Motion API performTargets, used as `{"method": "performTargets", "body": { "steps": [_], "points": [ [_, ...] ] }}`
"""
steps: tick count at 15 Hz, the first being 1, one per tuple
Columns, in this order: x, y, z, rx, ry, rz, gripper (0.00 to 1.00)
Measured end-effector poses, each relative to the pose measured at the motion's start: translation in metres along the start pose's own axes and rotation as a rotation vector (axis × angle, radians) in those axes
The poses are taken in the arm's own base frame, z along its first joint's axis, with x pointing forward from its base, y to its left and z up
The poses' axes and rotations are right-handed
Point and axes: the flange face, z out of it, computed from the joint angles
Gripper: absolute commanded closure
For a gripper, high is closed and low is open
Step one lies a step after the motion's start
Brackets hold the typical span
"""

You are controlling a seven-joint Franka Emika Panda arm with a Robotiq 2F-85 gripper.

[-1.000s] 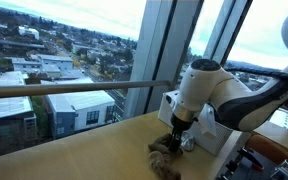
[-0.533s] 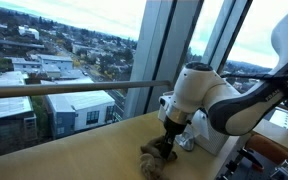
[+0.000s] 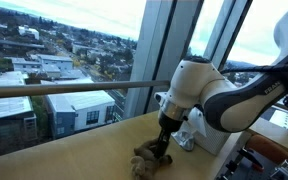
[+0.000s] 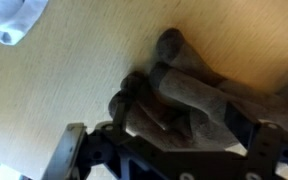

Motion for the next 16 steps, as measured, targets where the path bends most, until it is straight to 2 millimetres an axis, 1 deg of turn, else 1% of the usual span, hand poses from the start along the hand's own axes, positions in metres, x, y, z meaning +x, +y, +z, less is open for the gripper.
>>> {"method": "performTargets", "body": {
  "steps": [2,6,8,9,11,16],
  "points": [
    [0.007,-0.004,-0.011,-0.009,0.014,-0.018,0.0],
    [0.028,-0.021,-0.045,-0.038,0.033,-0.072,0.0],
    [0.035,-0.028,-0.052,-0.045,0.032,-0.094,0.0],
    [0.036,-0.032,-0.051,-0.045,0.032,-0.101,0.0],
    [0.034,-0.037,-0.04,-0.038,0.017,-0.108,0.0],
    [0.02,-0.04,0.01,0.003,-0.059,-0.083,0.0]
  ]
}}
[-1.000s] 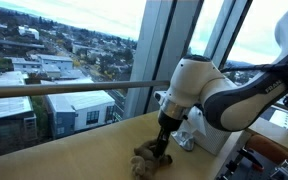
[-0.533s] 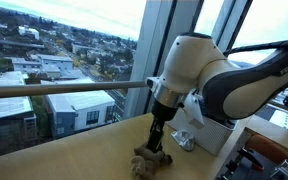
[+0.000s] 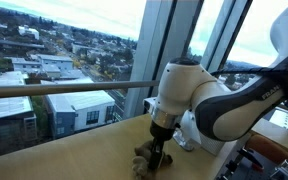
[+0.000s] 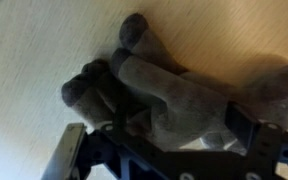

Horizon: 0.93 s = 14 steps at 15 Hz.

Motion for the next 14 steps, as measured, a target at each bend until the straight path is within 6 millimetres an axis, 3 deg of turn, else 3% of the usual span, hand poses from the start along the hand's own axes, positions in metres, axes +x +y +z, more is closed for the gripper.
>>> {"method": "performTargets", "body": {
  "steps": [2,4,7,14],
  "points": [
    [-0.004,0.001,0.015,0.017,-0.022,0.017,0.0],
    [-0.006,0.003,0.028,0.033,-0.035,0.032,0.26],
    [-0.008,0.008,0.045,0.055,-0.041,0.038,0.48],
    [-0.007,0.029,0.043,0.067,-0.021,0.055,0.98]
  ]
}}
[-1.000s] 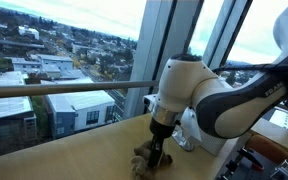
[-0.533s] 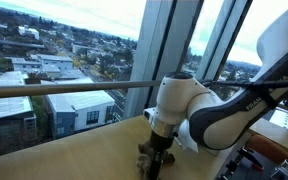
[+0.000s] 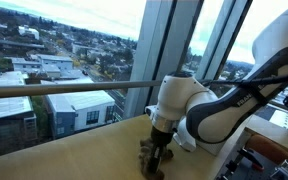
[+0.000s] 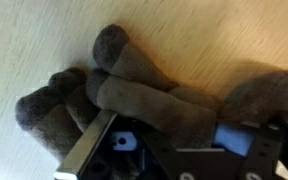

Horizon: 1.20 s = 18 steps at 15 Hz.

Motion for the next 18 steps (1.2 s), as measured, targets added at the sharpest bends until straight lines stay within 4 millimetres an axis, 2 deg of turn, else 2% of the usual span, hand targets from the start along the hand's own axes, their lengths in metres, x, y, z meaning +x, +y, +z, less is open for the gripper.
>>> {"method": "performTargets", "body": {
  "steps": [4,7,10,12,18],
  "points": [
    [0.002,0.004,-0.01,-0.007,0.016,0.002,1.0],
    [0.001,0.025,-0.037,-0.035,0.045,0.025,1.0],
    [-0.012,0.06,-0.081,-0.094,0.077,0.059,1.0],
    [-0.029,0.087,-0.114,-0.15,0.08,0.078,1.0],
    [-0.106,0.165,-0.218,-0.309,0.1,0.181,1.0]
  ]
}}
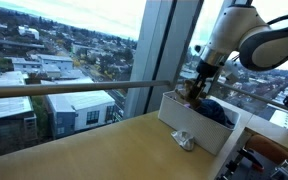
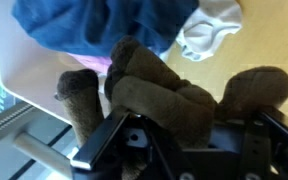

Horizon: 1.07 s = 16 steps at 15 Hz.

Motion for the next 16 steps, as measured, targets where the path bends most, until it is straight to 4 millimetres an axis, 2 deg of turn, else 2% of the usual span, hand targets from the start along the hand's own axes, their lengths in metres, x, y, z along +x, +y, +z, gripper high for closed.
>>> {"method": "performTargets", "body": {
  "steps": [3,5,7,10,16],
  "points": [
    [-0.034,0.057,-0.029,-0.056,-0.01,0.079,1.0],
    [-0.055,0.081,-0.03,-0.072,-0.024,0.122,1.0],
    [-0.071,0.093,-0.016,-0.069,-0.055,0.15,1.0],
    [-0.091,0.102,0.019,-0.05,-0.101,0.174,1.0],
    [-0.115,0.123,0.085,-0.023,-0.148,0.219,1.0]
  ]
}}
